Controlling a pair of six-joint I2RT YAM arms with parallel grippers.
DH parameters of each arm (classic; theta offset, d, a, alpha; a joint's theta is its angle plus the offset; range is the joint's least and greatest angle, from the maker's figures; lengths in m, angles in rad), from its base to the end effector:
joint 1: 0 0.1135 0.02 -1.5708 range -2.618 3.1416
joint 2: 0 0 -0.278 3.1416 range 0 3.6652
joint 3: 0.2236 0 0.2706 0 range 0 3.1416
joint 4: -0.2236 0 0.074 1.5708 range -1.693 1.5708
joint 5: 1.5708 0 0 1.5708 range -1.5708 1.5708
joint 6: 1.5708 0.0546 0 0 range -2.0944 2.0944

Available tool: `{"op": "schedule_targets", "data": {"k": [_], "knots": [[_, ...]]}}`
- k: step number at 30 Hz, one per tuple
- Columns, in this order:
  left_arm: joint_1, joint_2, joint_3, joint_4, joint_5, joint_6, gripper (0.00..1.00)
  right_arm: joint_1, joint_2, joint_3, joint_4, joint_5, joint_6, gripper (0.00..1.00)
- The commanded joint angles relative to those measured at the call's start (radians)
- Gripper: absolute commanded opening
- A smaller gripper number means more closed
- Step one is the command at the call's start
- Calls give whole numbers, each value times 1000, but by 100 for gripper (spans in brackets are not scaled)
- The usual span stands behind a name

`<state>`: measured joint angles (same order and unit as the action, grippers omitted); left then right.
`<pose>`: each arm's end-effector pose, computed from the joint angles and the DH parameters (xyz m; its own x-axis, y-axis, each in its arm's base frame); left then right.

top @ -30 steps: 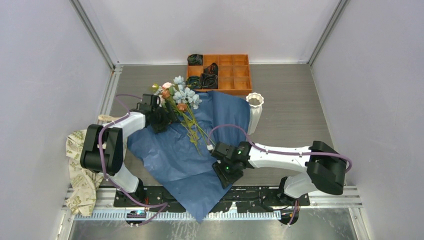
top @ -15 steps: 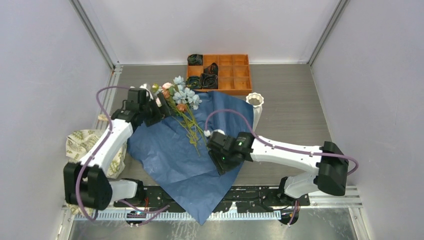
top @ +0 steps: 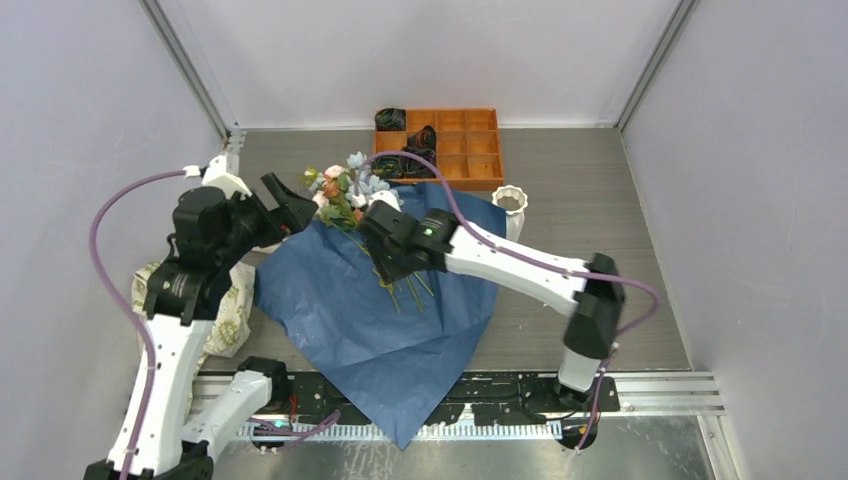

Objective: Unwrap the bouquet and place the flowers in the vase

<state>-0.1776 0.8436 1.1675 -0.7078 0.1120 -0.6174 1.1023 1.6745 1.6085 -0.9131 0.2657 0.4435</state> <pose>0.1812 -0.0387 0.4140 -0.4613 -0.5017 -0.7318 0.0129 0.8209 -0.5709 0.1874 0.3385 0.3273 -0.6796 -0.4259 -0.5973 -0.5571 0.8294 0.0425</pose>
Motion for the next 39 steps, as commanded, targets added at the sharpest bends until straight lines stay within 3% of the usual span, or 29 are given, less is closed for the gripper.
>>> {"op": "schedule_targets", "data": {"k": [1,11,32,39], "knots": [[-3,-62,52,-88,-85,50,92,-84,175,198,-7,2,-77,48],[-3,-57,-7,-88,-99,70,93,-169,573,631,-137,-79,-167,45],[-3,-2,-74,-33,-104,81,93,-199,786,676,-90,-83,-176,40],[-4,5,-94,-23,-102,77,93,-210,825,682,-80,-110,-175,27]]}}
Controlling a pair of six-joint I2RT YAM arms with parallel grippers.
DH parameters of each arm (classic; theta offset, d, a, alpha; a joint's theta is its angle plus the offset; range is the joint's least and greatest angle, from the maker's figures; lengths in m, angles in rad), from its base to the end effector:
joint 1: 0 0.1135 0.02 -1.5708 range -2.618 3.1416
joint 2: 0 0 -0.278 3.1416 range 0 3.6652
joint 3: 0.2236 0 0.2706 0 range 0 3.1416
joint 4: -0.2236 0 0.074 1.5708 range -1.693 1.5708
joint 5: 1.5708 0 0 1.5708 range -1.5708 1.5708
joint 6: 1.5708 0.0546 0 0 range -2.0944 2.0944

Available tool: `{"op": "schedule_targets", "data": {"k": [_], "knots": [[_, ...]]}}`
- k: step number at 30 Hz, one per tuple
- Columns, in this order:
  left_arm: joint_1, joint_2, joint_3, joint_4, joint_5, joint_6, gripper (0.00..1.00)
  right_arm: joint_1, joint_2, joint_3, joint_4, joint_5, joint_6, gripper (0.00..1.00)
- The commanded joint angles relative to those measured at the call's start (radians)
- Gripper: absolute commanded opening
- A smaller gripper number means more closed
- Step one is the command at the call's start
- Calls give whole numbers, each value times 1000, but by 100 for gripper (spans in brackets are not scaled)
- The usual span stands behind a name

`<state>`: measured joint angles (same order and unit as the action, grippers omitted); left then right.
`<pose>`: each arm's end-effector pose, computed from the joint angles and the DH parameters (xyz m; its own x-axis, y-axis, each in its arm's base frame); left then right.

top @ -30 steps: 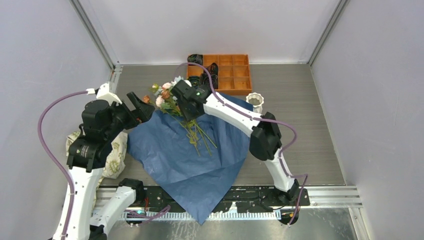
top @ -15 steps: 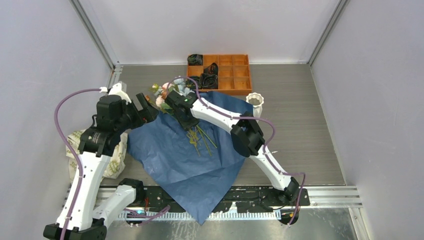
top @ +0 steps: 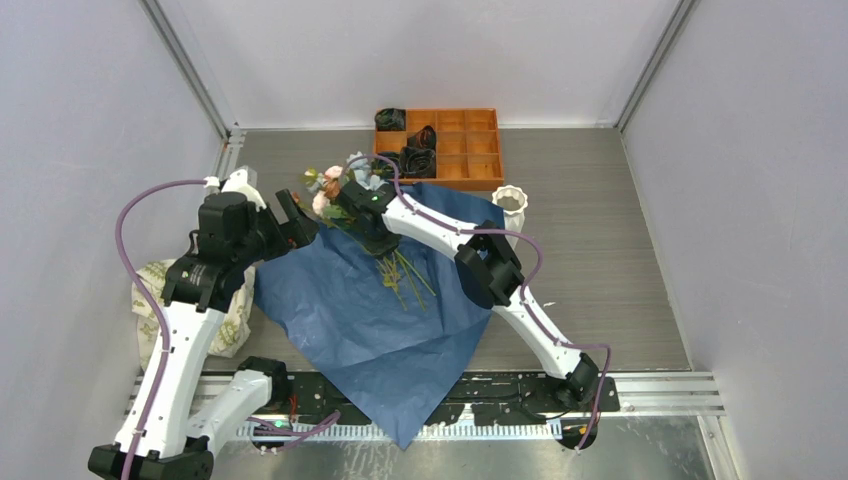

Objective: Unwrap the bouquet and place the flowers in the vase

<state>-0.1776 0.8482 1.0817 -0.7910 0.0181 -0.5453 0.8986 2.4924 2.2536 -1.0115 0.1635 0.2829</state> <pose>0.1850 -0.0342 0.3734 -0.5447 -0.4291 -0.7206 -0.1061 0.8875 -0.4483 0.3509 0.4266 0.1561 -0.7741 -0.5304 -0.3456 -0.5457 0.8358 -0.0604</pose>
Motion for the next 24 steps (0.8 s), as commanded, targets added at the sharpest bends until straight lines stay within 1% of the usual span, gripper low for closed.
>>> {"op": "schedule_targets", "data": {"k": [1,4,9,14,19,20,24], "knots": [[-3,0,-10,61,-7,4,93,-6,8,34,19,-7,-14,23],[-3,4,-15,62,-5,3,93,-6,-18,10,30,9,-10,12],[-4,3,-24,67,-2,1,93,0,-142,-52,54,10,-18,6],[-4,8,-24,72,8,-2,93,23,-314,-136,64,-22,-31,5],[-3,5,-25,76,17,-8,93,33,-435,-250,78,-145,8,4],[-4,5,-26,77,19,-9,93,37,-451,-279,84,-200,19,4],[-4,4,-23,72,20,-8,93,73,-522,-437,136,-269,58,4]]}}
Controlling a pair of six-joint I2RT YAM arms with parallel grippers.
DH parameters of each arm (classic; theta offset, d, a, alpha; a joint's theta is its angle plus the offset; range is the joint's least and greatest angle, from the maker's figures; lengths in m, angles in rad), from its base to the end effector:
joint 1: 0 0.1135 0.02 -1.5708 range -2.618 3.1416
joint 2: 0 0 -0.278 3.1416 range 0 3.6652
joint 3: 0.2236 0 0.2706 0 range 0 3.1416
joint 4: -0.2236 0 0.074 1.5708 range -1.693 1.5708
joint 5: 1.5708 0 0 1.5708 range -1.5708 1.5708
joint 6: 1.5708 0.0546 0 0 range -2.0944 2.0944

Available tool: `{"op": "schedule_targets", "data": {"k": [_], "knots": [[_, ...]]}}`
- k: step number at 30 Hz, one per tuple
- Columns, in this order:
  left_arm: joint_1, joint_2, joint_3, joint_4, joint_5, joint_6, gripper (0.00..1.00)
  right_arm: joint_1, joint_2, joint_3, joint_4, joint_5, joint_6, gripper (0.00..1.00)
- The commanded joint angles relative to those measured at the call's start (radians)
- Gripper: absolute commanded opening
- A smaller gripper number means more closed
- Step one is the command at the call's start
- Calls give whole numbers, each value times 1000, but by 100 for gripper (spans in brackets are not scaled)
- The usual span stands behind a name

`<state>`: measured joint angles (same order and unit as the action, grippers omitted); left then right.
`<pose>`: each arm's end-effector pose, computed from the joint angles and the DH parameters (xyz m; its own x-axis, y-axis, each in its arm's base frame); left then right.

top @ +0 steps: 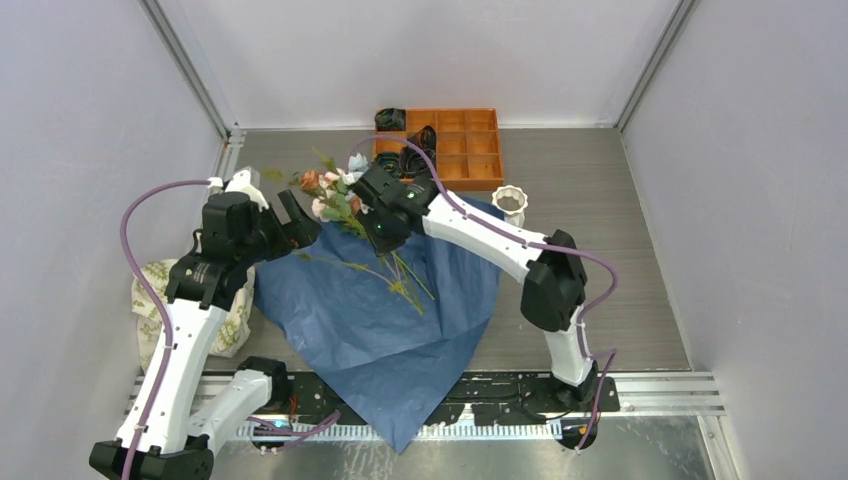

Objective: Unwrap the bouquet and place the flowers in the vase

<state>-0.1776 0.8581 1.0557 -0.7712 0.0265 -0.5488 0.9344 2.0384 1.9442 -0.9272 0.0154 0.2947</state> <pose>0.1899 -0.0356 0.3647 -0.5592 -0.4294 -0.7091 -0.1093 0.8861 -0.4504 0.2864 0.3862 0.2869 -0.7172 -0.4818 -0.5035 -0.6177 0.7740 0.1391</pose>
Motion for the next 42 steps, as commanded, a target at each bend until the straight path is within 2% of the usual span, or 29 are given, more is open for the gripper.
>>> {"op": "schedule_targets", "data": {"k": [1,4,8,15,20,25,29,42], "knots": [[-4,-8,3,52,9,-4,93,48,-86,-160,61,-132,54,5],[-4,-11,0,52,8,-4,93,73,-115,-250,79,-151,76,7],[-4,-6,-14,62,17,-8,93,82,-124,-336,98,-161,104,36],[-3,-7,-26,60,19,-8,93,80,-181,-333,74,-37,94,55],[-4,-20,-35,53,10,-7,93,73,-204,-337,85,25,97,55],[-4,-16,-41,57,15,-8,93,68,-158,-343,110,15,110,42],[-3,-14,-45,58,15,-10,93,68,-116,-303,122,0,109,38],[-3,-17,-55,55,5,-2,93,49,60,-202,132,-49,85,36]]}}
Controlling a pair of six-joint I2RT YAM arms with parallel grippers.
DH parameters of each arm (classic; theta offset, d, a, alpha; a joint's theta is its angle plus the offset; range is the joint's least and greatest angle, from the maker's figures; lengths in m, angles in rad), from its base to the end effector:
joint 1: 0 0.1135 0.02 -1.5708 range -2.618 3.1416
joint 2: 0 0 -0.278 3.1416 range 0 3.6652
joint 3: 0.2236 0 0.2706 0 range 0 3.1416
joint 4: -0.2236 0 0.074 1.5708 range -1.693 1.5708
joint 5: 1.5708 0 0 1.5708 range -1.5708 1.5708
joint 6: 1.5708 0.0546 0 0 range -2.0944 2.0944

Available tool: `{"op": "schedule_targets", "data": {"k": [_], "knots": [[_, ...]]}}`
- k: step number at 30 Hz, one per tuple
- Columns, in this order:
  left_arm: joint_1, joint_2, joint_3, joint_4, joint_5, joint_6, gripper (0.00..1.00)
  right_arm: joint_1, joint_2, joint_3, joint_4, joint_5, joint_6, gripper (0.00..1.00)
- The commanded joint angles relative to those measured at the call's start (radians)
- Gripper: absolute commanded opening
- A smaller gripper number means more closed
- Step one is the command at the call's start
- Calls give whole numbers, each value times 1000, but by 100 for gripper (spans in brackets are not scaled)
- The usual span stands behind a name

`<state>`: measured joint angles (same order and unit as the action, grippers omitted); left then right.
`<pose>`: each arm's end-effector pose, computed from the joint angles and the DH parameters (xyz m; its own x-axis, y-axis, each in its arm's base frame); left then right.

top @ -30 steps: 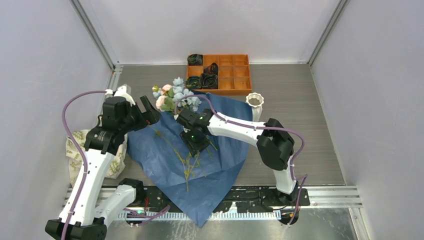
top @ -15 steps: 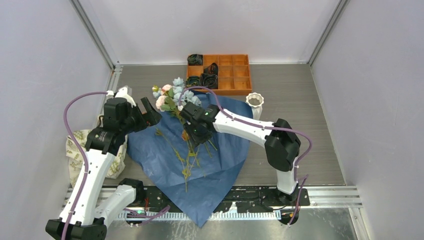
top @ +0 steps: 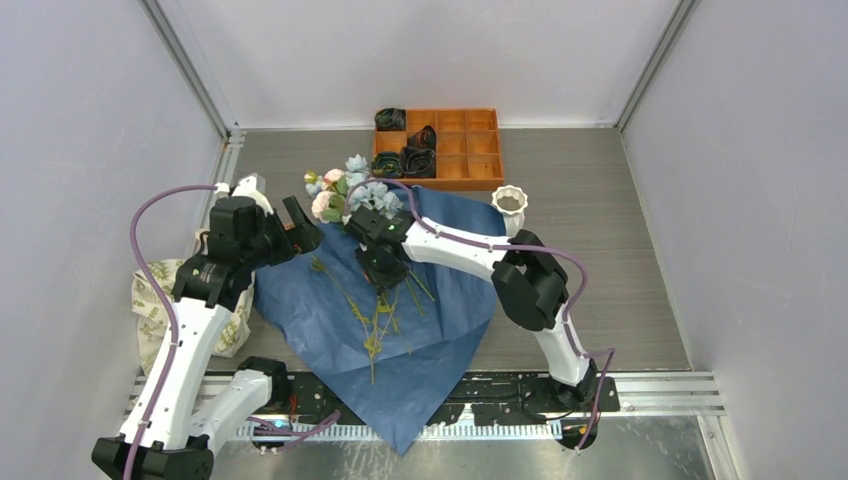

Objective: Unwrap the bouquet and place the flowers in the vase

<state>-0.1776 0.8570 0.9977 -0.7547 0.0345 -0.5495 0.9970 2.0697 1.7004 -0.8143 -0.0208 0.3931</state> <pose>0.1925 -0.0365 0.3460 -0.5903 -0.4243 -0.6867 -0.1219 0.8878 -0.4438 0.2538 0.3948 0.1993 -0.7876 -0.5130 -0.3414 -0.5870 0.7931 0.1624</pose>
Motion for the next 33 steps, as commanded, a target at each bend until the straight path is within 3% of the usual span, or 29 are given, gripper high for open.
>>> {"op": "schedule_targets", "data": {"k": [1,5,9,12,27,33], "knots": [[-3,-16,3,39,-4,1,93,-18,37,40,21,-13,-14,36],[-4,-19,-1,40,-6,2,93,-35,64,28,29,-17,-21,29],[-3,-14,-1,43,1,0,93,-43,77,33,31,-17,-25,9],[-4,-15,2,41,-3,1,93,-44,52,38,28,-13,-25,2],[-3,-8,8,53,28,-17,93,-43,-186,168,-98,184,-64,1],[-3,-19,11,48,21,-18,93,-43,-257,215,-60,283,-106,1]]}}
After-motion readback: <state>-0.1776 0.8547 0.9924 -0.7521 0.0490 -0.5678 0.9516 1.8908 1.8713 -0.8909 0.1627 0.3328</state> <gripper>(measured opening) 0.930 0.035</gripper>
